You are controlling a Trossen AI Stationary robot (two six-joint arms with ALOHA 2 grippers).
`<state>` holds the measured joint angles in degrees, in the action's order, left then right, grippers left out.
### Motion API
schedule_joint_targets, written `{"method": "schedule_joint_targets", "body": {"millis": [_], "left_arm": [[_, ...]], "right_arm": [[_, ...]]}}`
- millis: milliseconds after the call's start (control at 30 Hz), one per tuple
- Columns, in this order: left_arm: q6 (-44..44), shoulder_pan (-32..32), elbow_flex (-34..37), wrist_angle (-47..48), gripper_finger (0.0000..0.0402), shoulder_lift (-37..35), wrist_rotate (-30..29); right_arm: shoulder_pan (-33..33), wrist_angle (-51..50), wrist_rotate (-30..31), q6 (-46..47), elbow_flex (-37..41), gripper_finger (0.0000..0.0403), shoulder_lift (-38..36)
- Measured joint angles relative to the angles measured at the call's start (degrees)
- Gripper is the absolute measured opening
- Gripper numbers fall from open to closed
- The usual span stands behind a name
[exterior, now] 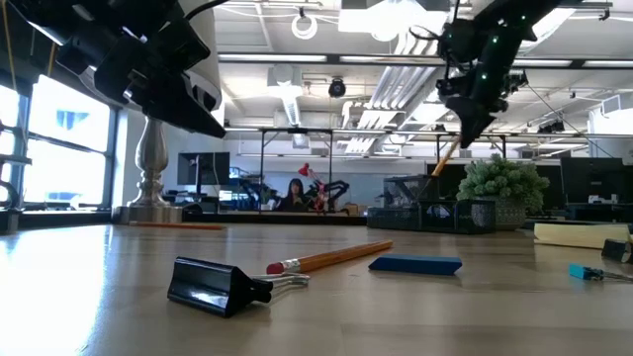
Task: Pick and place office supplies into organizer
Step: Put the yellow scissors into the desk organizer
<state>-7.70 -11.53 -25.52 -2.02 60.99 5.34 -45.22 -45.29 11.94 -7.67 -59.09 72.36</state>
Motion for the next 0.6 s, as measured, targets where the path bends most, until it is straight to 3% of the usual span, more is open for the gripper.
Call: {"method": "schedule_joint_targets", "body": {"millis": [100, 233, 600], "left_arm": [[-0.86, 0.00, 0.00, 0.10, 0.0001, 0.00, -0.39], [-0.88, 0.00, 0.00, 0.61, 0.0001, 0.00, -0.42], [-0.87, 0.00, 0.00, 0.46, 0.0001, 0.00, -0.42]], "right_arm": [[-0.07, 7.41, -6.86, -2.71, 0.00, 0.0002, -0.30], [0.29, 12.48, -10.98, -2.73, -0.09, 0.0000, -1.34], [0.32, 4.12, -3.15, 0.30, -0.09, 0.0000, -2.72]]}}
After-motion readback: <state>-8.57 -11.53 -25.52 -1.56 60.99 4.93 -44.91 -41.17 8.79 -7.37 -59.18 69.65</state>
